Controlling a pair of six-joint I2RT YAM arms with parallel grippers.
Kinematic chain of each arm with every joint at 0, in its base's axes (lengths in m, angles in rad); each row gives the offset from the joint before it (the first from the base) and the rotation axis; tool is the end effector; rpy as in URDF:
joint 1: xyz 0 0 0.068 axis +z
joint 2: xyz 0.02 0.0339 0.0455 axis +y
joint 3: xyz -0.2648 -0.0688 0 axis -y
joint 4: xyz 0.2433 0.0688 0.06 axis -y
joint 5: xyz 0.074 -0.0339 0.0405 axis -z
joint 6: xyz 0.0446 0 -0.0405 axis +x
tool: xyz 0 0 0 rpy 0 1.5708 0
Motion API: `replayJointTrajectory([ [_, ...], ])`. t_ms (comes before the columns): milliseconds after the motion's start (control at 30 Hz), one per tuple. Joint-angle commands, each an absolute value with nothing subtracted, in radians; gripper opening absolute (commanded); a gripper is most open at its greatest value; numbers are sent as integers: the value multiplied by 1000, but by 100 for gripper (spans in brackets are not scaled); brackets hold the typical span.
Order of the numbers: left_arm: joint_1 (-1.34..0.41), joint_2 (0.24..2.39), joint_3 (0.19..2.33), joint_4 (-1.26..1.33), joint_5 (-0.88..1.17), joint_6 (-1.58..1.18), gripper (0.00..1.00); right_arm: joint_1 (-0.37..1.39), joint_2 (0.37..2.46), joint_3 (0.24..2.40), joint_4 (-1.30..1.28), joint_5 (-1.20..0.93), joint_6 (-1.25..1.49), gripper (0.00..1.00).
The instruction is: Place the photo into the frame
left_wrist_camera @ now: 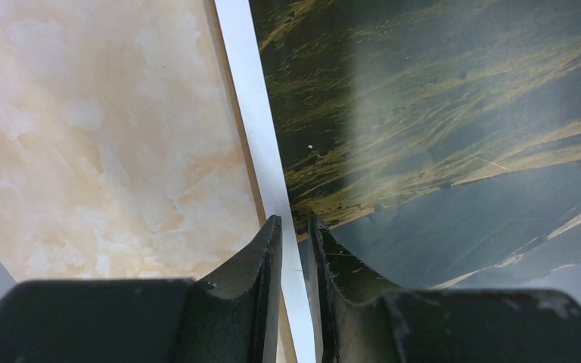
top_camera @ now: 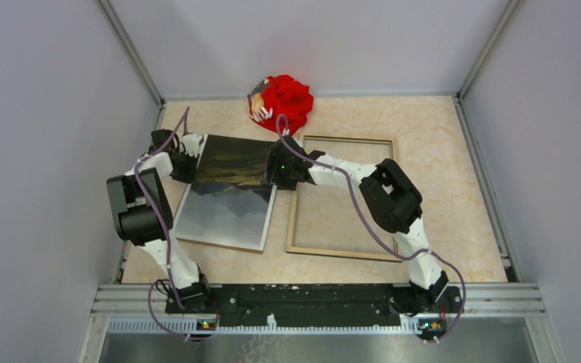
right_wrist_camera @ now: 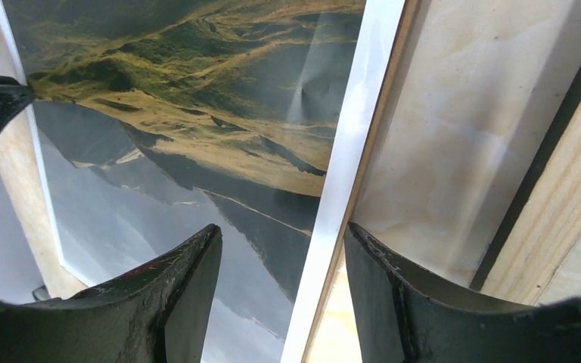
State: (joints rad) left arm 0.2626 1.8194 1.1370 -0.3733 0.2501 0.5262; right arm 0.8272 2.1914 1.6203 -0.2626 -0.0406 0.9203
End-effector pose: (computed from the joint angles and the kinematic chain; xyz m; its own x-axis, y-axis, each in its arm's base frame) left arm 0.3597 0.0853 0.1613 -0.7939 0.2905 -0.5342 0.3064 0.9499 0.0612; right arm 0.3309 0.3625 0.1601 -0.9035 0.1922 -0.3831 -0.0577 0.8311 0.5531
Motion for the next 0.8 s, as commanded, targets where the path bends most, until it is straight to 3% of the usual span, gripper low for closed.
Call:
replayJointTrajectory([
  [0,232,1857,1084,-458,325,525,25,865,2205,1730,-243,-64,912,60],
  [767,216,1874,1094,-464,326,526,24,903,2352,1993,-540,26,795,60],
])
